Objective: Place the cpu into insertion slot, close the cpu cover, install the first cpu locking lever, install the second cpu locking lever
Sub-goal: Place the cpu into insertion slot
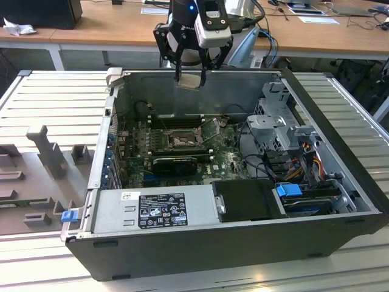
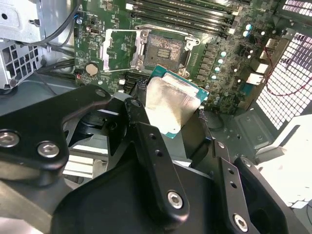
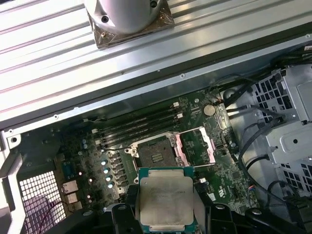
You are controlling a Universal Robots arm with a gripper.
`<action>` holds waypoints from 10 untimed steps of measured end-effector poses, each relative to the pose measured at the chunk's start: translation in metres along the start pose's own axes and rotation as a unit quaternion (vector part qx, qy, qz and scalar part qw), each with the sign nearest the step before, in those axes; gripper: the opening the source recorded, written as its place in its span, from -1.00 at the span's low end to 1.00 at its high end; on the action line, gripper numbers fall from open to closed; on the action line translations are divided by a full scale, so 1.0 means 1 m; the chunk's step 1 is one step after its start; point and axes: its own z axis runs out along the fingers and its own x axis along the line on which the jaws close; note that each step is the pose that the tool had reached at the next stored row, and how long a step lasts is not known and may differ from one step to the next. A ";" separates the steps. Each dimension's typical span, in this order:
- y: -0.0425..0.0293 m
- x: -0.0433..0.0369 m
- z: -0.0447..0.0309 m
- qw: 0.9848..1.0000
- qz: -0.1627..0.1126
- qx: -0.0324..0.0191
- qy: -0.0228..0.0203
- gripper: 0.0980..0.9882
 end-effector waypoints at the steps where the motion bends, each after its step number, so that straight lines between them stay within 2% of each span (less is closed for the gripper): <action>1: 0.0000 0.0000 0.0000 1.000 0.001 0.000 0.000 -0.03; 6: 0.0000 0.0000 0.0000 1.000 0.014 0.000 -0.001 -0.03; 10: 0.0000 0.0000 0.0000 0.999 0.040 -0.001 -0.004 -0.03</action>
